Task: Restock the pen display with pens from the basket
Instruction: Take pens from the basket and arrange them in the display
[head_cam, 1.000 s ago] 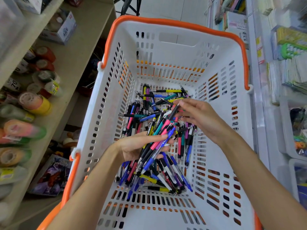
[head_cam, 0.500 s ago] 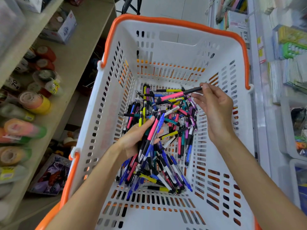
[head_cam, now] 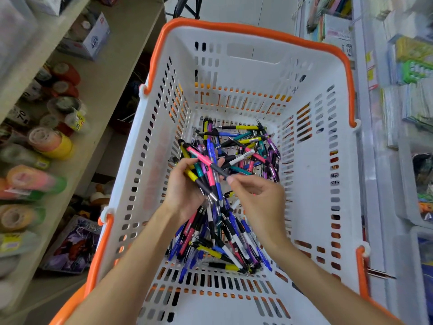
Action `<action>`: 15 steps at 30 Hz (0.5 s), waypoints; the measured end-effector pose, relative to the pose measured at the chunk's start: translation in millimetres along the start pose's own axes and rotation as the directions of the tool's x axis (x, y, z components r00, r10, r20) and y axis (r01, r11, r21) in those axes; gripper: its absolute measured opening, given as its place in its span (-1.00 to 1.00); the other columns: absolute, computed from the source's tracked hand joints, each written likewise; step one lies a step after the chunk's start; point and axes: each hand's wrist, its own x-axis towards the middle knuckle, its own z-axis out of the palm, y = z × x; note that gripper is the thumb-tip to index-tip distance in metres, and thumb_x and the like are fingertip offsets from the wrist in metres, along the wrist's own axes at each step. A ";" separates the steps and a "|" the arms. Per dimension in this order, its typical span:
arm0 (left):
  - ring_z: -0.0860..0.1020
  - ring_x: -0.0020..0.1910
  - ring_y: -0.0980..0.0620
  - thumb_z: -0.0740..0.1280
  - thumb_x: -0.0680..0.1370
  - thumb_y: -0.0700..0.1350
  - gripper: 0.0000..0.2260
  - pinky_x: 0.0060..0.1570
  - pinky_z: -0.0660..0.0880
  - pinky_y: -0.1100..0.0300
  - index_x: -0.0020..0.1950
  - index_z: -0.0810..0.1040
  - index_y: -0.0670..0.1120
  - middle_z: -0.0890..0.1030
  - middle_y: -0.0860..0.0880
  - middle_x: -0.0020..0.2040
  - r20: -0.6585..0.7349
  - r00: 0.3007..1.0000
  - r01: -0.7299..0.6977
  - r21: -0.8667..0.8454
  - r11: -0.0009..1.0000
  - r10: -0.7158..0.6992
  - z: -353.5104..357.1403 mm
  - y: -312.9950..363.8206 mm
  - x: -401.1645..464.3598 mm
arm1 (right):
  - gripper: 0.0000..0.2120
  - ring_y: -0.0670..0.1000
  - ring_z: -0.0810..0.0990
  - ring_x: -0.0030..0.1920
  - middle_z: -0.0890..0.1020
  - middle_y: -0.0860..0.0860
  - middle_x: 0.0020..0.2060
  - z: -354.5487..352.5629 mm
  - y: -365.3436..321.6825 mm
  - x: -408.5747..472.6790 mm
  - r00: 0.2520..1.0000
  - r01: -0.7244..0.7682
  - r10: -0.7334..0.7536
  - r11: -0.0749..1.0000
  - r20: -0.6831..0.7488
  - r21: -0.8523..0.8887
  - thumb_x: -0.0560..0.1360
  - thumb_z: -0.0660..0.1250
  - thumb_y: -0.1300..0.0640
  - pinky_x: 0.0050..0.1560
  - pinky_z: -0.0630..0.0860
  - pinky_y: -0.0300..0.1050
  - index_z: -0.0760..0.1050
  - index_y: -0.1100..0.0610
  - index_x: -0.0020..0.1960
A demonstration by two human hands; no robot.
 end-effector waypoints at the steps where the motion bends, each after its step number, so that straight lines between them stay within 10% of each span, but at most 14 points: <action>1: 0.54 0.23 -0.19 0.11 0.56 -0.17 -0.91 0.15 0.50 -0.14 -0.12 0.34 -0.14 0.56 -0.27 0.19 0.015 1.000 -0.012 -0.011 1.000 0.012 1.4 0.2 -0.3 | -0.94 -0.22 0.64 -0.20 0.70 -0.15 -0.27 -0.5 2.5 -1.9 0.999 0.002 0.000 0.999 0.042 -0.053 0.44 0.45 0.11 -0.14 0.53 -0.38 0.68 -0.01 -0.11; 6: 0.51 -0.41 0.06 0.14 0.52 -0.22 -0.82 -0.31 0.50 0.18 -0.29 0.31 -0.09 0.51 -0.05 -0.32 -0.018 0.999 -0.028 0.310 0.950 0.036 4.6 0.9 -4.4 | -0.96 -0.25 0.62 -0.25 0.68 -0.15 -0.30 -0.4 11.8 -0.5 0.988 -0.015 0.046 0.978 0.144 -0.209 0.42 0.48 0.08 -0.17 0.53 -0.41 0.69 0.02 -0.14; 10: 0.64 -0.16 0.02 0.33 0.55 -0.03 -0.82 -0.02 0.58 0.07 -0.03 0.70 -0.05 0.71 -0.03 -0.13 0.004 1.000 0.001 0.472 0.881 -0.003 10.1 1.7 -11.7 | -0.93 -0.26 0.61 -0.24 0.67 -0.16 -0.29 -2.3 3.5 -1.7 0.957 0.024 0.066 0.951 0.281 -0.308 0.43 0.47 0.06 -0.16 0.52 -0.42 0.69 0.02 -0.11; 15: 0.67 -0.22 0.04 0.32 0.55 -0.13 -0.71 -0.24 0.60 0.20 0.23 0.52 -0.23 0.71 -0.05 -0.14 -0.007 1.000 0.023 0.374 0.927 -0.022 22.6 4.3 -26.8 | -0.83 -0.11 0.53 -0.26 0.57 -0.10 -0.27 -13.5 -25.5 -5.9 0.963 -0.019 0.116 0.930 0.242 -0.368 0.57 0.23 -0.05 -0.15 0.51 -0.21 0.52 -0.07 -0.16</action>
